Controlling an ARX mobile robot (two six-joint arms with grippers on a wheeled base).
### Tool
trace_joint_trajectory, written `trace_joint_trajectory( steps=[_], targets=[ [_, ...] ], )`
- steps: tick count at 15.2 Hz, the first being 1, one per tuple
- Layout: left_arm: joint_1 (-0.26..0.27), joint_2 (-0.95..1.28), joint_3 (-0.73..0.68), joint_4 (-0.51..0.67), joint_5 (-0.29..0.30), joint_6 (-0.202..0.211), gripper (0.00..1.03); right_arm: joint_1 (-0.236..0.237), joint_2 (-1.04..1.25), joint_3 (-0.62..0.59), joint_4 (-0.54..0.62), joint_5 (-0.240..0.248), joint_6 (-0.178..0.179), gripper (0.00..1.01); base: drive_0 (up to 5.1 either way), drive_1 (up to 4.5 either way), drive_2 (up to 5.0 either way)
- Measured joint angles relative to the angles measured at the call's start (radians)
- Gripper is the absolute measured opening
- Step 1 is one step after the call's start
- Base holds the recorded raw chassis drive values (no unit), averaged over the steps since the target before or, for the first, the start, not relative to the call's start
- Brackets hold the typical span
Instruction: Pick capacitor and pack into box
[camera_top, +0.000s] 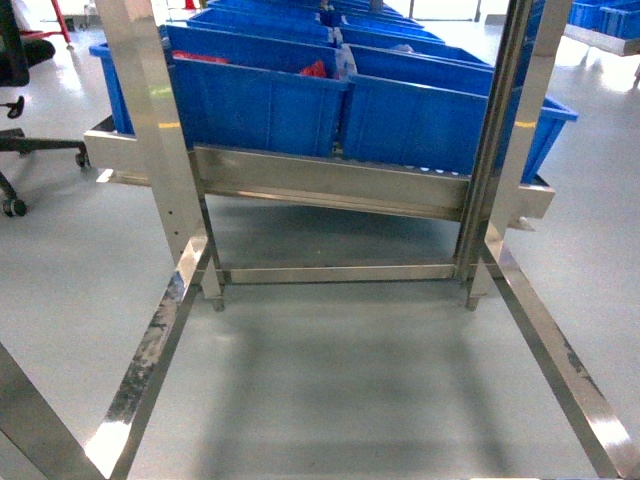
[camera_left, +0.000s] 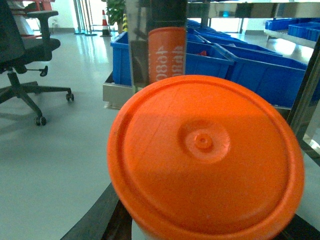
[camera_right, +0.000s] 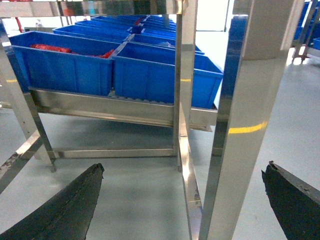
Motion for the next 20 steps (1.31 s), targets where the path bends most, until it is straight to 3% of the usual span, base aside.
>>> trace_joint_trajectory(
  steps=[20],
  targets=[
    [0.000,0.000,0.000,0.001,-0.001,0.000,0.44,0.000,0.000,0.000,0.001,0.000,0.000,0.98,-5.0,2.28,2.6]
  ],
)
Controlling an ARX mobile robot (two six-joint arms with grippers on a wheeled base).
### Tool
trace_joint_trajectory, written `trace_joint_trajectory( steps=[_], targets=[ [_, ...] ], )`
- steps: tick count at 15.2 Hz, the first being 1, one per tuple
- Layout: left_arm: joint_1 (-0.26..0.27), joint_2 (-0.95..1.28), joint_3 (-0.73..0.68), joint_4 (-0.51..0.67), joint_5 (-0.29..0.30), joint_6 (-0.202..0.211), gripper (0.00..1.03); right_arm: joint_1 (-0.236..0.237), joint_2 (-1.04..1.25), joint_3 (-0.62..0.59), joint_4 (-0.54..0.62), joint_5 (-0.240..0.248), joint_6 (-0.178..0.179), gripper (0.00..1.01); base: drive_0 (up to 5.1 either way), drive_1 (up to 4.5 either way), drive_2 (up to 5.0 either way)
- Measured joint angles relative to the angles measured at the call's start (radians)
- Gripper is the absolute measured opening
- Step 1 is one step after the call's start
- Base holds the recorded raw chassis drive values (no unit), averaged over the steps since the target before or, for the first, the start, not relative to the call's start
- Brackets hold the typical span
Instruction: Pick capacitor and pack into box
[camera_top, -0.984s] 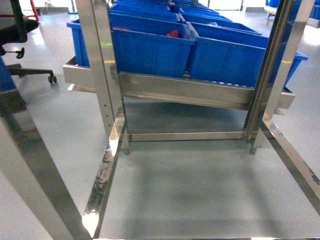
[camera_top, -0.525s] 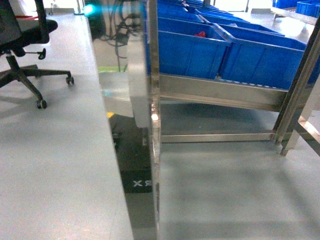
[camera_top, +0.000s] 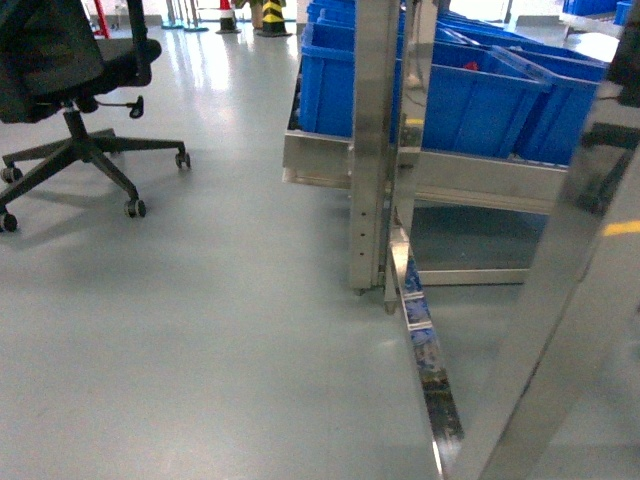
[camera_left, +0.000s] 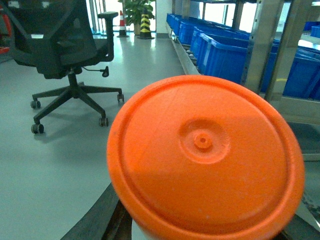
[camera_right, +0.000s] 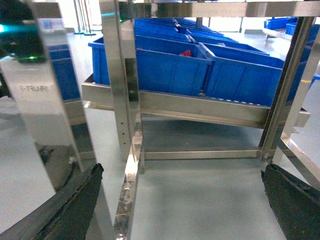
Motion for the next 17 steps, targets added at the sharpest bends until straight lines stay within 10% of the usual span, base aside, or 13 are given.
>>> trace_joint_trajectory(
  steps=[17],
  targets=[
    [0.000,0.000,0.000,-0.001,-0.001,0.000,0.44,0.000,0.000,0.000,-0.003,0.000,0.000,0.98,-5.0,2.48,2.5]
  ],
)
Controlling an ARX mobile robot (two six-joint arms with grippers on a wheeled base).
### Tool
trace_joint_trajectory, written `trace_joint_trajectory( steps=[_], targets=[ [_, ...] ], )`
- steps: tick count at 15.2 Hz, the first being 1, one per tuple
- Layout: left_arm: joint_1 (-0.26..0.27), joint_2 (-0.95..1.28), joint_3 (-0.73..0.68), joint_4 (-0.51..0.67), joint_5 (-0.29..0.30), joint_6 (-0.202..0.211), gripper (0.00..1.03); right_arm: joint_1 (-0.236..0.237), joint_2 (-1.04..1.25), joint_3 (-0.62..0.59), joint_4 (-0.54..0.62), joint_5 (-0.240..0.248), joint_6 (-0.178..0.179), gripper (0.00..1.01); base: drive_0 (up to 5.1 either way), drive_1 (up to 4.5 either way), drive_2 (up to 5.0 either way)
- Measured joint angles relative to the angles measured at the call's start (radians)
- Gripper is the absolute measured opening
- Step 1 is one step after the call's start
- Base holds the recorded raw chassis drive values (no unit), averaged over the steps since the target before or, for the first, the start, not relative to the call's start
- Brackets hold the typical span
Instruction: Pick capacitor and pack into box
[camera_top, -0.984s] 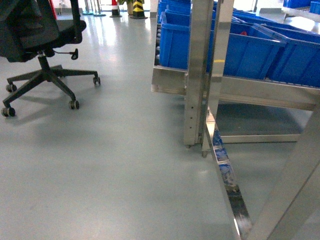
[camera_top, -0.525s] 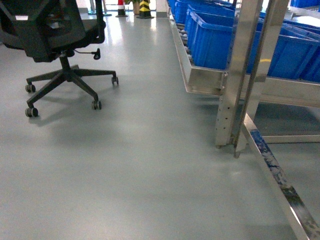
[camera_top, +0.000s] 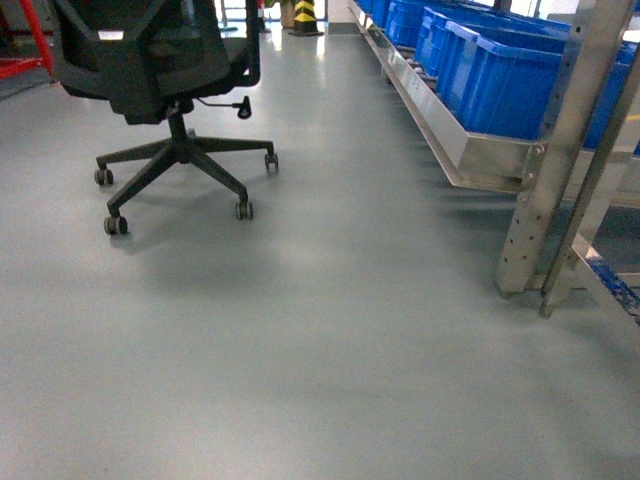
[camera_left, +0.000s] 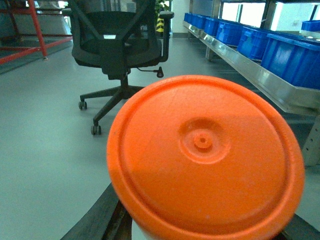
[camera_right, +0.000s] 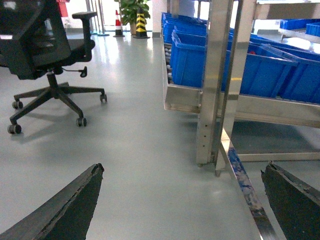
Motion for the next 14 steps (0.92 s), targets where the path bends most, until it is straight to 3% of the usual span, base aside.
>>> trace_joint_trajectory(
  steps=[14],
  targets=[
    [0.000,0.000,0.000,0.002,0.001,0.000,0.44,0.000,0.000,0.000,0.001,0.000,0.000,0.98,-5.0,2.47,2.5]
  ],
)
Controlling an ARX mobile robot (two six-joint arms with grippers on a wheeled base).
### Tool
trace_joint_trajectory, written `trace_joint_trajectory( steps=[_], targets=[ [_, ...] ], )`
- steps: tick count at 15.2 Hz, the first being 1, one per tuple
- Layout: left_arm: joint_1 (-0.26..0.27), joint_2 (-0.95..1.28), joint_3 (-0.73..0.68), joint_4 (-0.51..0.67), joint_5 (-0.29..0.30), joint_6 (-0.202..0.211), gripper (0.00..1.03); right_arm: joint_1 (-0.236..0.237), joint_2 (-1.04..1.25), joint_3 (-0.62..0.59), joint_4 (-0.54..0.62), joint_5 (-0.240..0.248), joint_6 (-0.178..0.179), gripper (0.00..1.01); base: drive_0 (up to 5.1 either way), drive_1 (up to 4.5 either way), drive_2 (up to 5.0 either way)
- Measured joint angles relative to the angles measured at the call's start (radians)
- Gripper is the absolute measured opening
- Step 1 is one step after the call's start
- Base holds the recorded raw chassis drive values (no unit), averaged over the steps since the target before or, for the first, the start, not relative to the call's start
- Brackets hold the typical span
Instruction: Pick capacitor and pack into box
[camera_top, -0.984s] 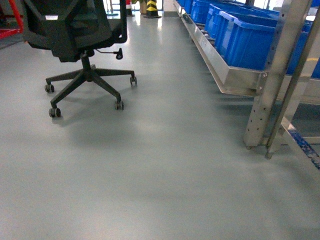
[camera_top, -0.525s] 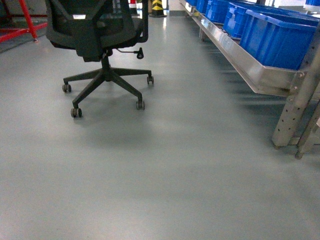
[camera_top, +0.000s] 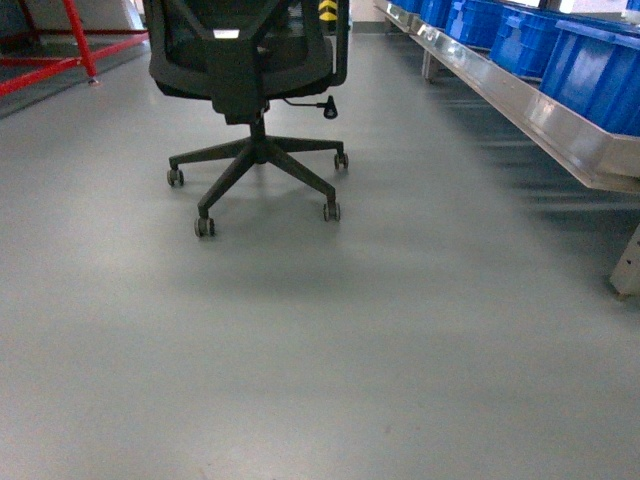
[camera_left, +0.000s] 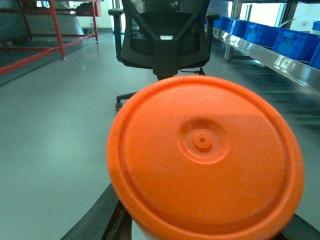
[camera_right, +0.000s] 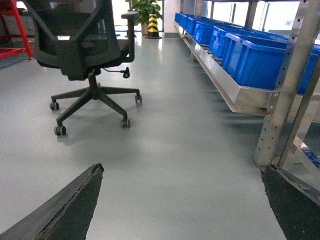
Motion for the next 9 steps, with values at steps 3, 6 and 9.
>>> trace_joint_trajectory(
  steps=[3,6,9],
  targets=[
    [0.000,0.000,0.000,-0.001,0.000,0.000,0.44,0.000,0.000,0.000,0.002,0.000,0.000,0.98,-5.0,2.46,2.5],
    [0.000,0.000,0.000,-0.002,0.000,0.000,0.44,0.000,0.000,0.000,0.002,0.000,0.000,0.98,-5.0,2.46,2.5],
    [0.000,0.000,0.000,-0.002,0.000,0.000,0.44,0.000,0.000,0.000,0.002,0.000,0.000,0.98,-5.0,2.46,2.5]
  ],
)
